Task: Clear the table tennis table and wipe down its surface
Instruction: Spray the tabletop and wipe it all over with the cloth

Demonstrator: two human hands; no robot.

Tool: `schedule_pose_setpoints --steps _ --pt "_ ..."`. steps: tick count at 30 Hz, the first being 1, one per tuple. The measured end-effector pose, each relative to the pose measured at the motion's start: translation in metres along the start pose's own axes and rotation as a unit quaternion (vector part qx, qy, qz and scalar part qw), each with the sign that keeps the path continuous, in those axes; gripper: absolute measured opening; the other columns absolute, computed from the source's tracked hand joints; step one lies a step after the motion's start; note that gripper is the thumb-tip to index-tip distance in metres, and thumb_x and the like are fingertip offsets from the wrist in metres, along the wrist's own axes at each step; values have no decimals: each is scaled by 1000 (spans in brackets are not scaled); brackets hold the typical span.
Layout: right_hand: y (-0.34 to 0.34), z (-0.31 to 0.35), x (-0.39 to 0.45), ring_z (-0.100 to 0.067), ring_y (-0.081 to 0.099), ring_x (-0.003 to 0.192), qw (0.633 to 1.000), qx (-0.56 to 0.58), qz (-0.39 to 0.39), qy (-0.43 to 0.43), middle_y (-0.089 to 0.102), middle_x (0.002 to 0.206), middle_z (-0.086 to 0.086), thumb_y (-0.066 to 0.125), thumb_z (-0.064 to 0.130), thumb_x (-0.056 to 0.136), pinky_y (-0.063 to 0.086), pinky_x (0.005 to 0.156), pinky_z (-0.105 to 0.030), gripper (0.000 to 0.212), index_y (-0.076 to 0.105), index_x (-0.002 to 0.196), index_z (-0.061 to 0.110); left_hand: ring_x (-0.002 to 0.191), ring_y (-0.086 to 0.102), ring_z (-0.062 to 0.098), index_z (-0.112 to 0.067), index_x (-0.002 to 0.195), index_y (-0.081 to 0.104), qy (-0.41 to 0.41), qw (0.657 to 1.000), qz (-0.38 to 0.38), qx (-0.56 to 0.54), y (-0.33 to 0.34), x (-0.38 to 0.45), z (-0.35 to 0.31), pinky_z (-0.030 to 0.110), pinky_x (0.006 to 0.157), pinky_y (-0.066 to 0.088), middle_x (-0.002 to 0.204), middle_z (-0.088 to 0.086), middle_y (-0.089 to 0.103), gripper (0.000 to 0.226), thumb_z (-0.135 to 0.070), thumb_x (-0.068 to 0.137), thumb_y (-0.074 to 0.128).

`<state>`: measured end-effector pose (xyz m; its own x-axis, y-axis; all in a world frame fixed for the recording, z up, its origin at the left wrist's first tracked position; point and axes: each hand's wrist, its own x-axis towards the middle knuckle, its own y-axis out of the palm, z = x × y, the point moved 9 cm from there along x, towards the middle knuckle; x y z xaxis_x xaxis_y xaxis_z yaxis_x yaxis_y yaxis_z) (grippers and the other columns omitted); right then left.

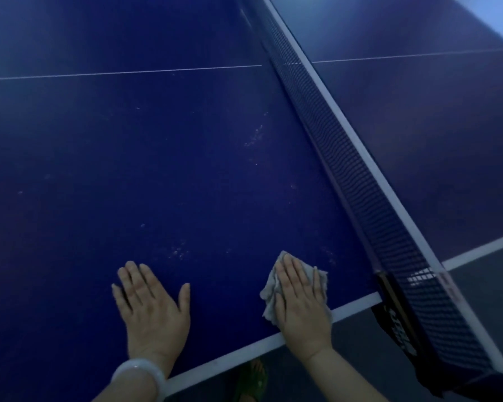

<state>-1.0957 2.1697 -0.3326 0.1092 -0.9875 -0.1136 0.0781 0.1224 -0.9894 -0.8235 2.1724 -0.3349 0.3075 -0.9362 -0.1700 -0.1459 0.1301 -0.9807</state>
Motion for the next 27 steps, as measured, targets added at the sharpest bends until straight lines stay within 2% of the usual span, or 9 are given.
schedule_pose_setpoints --steps 3,8,11,13,15,18,20,23,27 --pt "-1 -43 -7 -18 19 150 998 -16 0 57 19 162 -4 6 40 103 12 119 -53 62 28 153 10 149 -1 36 9 150 8 -11 1000 -4 10 1 1 0 52 121 -1 159 27 4 94 -63 89 6" --pt "-6 -114 10 -22 -1 152 980 -10 1 199 -7 165 -2 3 48 97 1 121 -55 66 -6 156 20 150 -4 34 6 151 7 -24 1000 -15 9 1 1 0 49 121 -4 160 25 2 88 -61 95 12" --pt "-10 -118 49 -22 -11 151 970 28 -4 241 -15 164 -2 3 46 98 -1 121 -55 63 -17 152 21 150 -7 31 4 152 4 -35 999 -14 14 2 3 2 47 122 -6 161 22 -1 90 -62 91 15" --pt "-10 -96 70 -21 -16 150 979 51 1 199 -19 163 -1 5 46 99 -4 121 -54 63 -15 154 22 150 -9 30 3 152 2 -37 999 -14 12 1 3 2 45 121 -8 161 21 -3 91 -62 91 15" --pt "-8 -61 72 -21 -18 150 996 30 5 83 -22 162 0 5 46 100 -3 121 -54 63 -13 155 21 150 -10 28 3 152 1 -38 999 -18 8 0 2 1 44 121 -9 161 20 -4 91 -63 91 15" --pt "0 -43 39 -20 -5 152 998 -17 9 -68 -8 165 -1 9 45 102 6 120 -54 63 -1 157 17 150 -10 29 3 152 3 -38 999 -21 4 -2 1 0 45 121 -8 161 20 -3 91 -62 91 18" --pt "-1 -79 25 -18 1 152 1000 -16 1 -16 -2 166 3 7 46 102 4 119 -53 61 3 158 22 150 -10 29 3 152 2 -39 999 -18 3 -3 1 -1 45 121 -8 162 20 -4 91 -62 91 17" --pt "-10 -131 37 -18 -4 152 994 -27 -10 103 -6 165 2 2 46 100 1 122 -50 61 -5 156 23 150 -12 28 2 152 0 -38 999 -20 0 -4 0 -1 45 121 -9 162 20 -5 90 -62 91 16" --pt "-17 -124 95 -16 -12 150 978 53 -14 200 -14 164 3 5 46 101 -9 122 -46 61 -10 155 23 150 -10 29 4 152 2 -35 999 -29 -5 -6 2 -3 46 122 -6 161 21 -4 89 -62 93 16"
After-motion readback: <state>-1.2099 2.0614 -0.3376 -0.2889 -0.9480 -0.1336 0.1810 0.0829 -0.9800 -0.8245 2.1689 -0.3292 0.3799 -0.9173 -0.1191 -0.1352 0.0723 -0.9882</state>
